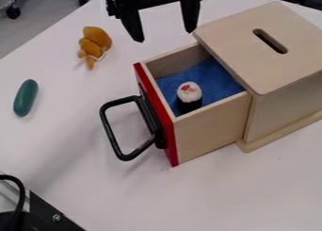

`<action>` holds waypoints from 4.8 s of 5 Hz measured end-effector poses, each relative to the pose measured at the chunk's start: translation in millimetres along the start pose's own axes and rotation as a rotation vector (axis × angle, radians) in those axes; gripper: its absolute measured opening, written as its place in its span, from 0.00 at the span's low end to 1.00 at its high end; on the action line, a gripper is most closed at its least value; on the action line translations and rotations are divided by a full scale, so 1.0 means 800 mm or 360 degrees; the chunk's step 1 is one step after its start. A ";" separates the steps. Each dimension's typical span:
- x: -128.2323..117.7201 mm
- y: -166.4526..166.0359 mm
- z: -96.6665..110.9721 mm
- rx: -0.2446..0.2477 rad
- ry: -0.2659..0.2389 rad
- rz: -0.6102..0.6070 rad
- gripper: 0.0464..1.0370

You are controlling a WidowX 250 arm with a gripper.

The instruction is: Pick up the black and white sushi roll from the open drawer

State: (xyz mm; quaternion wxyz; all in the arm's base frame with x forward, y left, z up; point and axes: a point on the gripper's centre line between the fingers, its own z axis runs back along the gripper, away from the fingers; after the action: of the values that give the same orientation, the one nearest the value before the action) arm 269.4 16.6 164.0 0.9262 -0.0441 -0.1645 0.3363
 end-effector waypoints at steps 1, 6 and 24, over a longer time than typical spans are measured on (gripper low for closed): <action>-0.005 0.003 -0.007 0.0022 0.0033 0.0001 0.96; -0.035 -0.014 -0.082 -0.0156 0.0241 -0.0168 0.96; 0.094 0.101 -0.193 0.0162 0.0223 0.0268 0.30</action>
State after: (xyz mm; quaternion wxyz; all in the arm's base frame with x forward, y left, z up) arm 326.0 130.9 23.3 0.9050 -0.0340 -0.0777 0.4169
